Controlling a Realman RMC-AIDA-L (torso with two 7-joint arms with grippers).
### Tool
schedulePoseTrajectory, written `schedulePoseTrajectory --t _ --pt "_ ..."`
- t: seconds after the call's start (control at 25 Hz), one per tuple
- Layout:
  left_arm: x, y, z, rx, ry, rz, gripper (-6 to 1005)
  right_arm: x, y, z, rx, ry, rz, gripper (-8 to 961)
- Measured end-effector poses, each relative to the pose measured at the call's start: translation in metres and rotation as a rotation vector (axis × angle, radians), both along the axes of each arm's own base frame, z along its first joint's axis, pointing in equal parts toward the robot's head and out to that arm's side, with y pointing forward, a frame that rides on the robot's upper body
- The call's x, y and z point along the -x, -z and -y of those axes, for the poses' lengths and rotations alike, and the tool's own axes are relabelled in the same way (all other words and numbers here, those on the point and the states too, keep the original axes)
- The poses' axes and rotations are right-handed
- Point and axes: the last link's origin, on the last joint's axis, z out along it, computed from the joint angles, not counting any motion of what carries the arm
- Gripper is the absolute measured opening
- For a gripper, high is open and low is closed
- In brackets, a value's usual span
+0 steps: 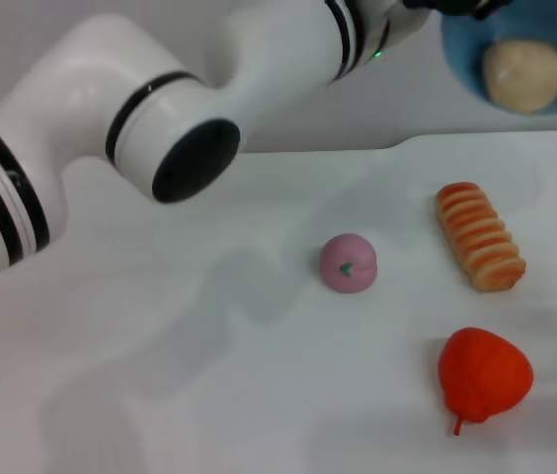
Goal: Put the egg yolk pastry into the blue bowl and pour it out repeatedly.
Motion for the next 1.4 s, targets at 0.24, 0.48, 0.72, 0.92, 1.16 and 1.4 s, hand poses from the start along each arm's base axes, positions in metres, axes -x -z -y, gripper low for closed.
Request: schedulePoseTrajectory --t 0.24,0.48,0.72,0.92,1.16,1.4 --pt "-0.01 -0.004 0.013 -0.035 0.12 0.105 -1 0.0 0.0 0.0 -0.002 0.003 -0.004 425" --pt "-0.011 -0.004 0.017 -0.054 0.174 0.148 0 0.001 0.0 -0.002 -0.002 -0.004 -0.004 425" --pt "-0.016 -0.007 0.025 -0.072 0.244 0.195 0 0.001 0.0 -0.002 -0.002 -0.003 -0.004 425" --pt "-0.015 -0.007 0.029 -0.083 0.28 0.216 -1 0.0 0.002 0.001 0.003 0.005 -0.008 425" --pt "-0.014 -0.011 0.036 -0.101 0.332 0.267 0 0.001 0.003 0.0 0.003 0.002 -0.009 425" --pt "-0.013 -0.011 0.036 -0.097 0.321 0.308 -1 0.002 0.002 -0.001 0.002 -0.001 -0.008 425"
